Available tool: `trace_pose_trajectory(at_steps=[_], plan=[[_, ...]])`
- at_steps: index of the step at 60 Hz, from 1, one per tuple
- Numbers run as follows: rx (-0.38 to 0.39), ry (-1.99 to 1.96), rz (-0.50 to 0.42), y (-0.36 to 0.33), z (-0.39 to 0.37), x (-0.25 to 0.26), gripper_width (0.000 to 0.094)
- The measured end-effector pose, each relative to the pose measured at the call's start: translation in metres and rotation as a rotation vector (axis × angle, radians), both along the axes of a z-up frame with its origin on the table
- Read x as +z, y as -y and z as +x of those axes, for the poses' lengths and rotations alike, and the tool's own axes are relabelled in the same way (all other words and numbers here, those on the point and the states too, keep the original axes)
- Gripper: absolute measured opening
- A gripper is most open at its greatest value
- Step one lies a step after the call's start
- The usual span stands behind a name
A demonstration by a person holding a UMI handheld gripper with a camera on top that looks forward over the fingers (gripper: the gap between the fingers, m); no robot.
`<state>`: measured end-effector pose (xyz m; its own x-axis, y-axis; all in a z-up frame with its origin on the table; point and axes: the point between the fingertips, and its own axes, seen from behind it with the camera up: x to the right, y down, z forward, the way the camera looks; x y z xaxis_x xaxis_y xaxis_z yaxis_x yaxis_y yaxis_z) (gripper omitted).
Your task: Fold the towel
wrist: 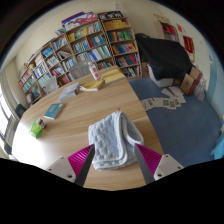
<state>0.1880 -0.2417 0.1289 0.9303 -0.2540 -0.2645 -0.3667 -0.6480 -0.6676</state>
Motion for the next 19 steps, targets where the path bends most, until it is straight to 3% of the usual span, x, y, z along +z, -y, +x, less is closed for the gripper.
trace_pose_trajectory(at_steps=[19], plan=[[-0.074, 0.035, 0.020, 0.097, -0.064, 0.047, 0.0830]])
